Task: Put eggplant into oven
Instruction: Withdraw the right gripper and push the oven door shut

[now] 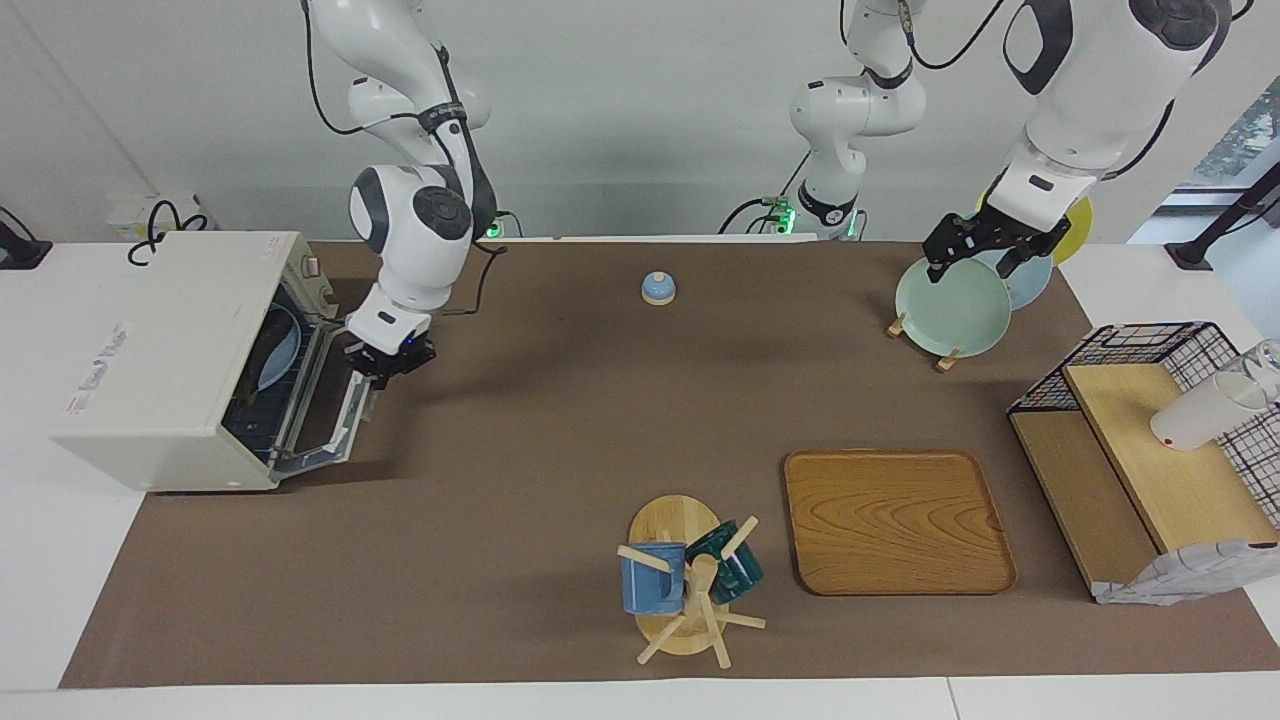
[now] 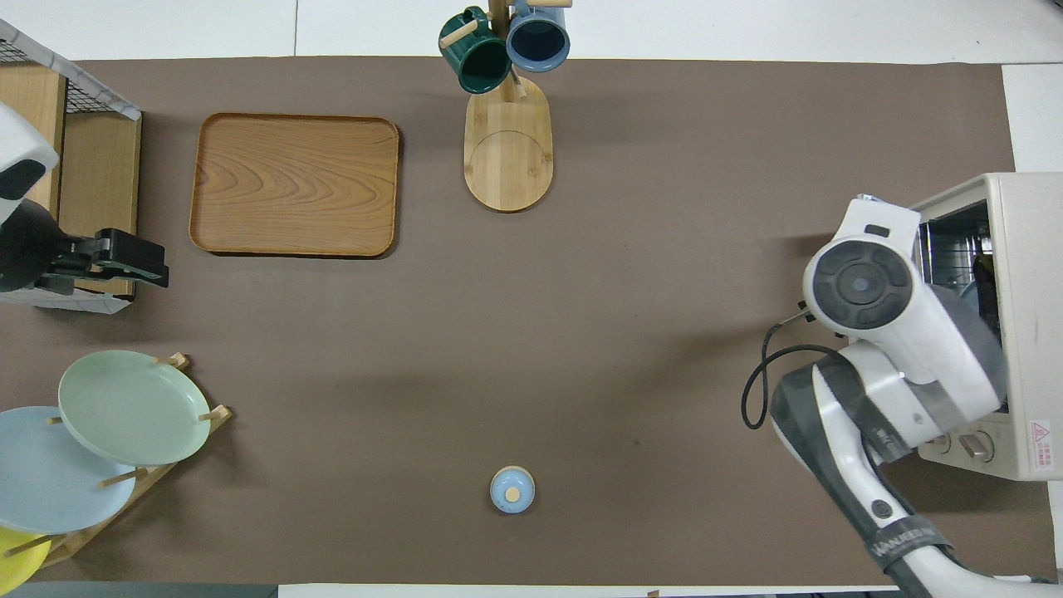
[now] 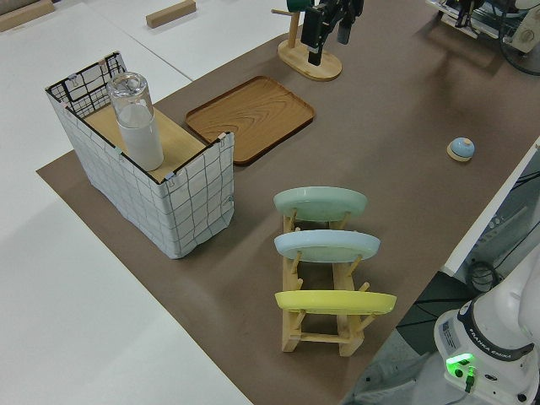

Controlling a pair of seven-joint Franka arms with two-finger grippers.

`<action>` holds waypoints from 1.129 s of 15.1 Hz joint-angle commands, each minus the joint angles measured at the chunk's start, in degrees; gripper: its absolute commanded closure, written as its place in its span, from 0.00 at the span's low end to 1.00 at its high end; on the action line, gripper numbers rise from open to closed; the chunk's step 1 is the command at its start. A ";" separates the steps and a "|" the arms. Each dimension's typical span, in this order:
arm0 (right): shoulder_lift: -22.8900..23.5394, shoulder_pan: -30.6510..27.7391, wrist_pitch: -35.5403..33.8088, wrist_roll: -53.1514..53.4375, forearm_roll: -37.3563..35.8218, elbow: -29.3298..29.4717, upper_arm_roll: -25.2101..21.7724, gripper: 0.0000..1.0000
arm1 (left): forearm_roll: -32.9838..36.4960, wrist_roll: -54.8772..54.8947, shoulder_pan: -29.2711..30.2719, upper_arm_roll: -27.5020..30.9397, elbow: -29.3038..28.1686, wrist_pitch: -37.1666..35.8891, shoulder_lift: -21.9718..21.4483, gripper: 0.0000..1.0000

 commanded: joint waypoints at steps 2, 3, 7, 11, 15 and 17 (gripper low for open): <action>-4.39 -7.16 -2.25 -15.70 8.83 1.72 -0.74 1.00 | 0.72 0.18 0.69 -0.52 -0.06 -0.19 -0.70 0.00; -4.58 -8.30 -2.25 -17.65 9.90 1.72 -0.74 1.00 | 0.72 0.18 0.69 -0.52 -0.06 -0.19 -0.70 0.00; -4.84 -10.16 -4.25 -19.95 15.69 2.85 -0.74 1.00 | 0.72 0.18 0.69 -0.52 -0.06 -0.19 -0.70 0.00; -4.84 -9.46 -17.16 -20.13 20.63 11.81 -0.30 0.83 | 0.72 0.18 0.69 -0.52 -0.06 -0.19 -0.70 0.00; -4.93 -9.19 -17.02 -19.43 25.00 12.62 0.05 0.75 | 0.72 0.18 0.69 -0.52 -0.06 -0.19 -0.70 0.00; -4.23 -9.19 -16.84 -18.90 27.56 14.37 1.36 0.49 | 0.72 0.18 0.69 -0.52 -0.06 -0.19 -0.70 0.00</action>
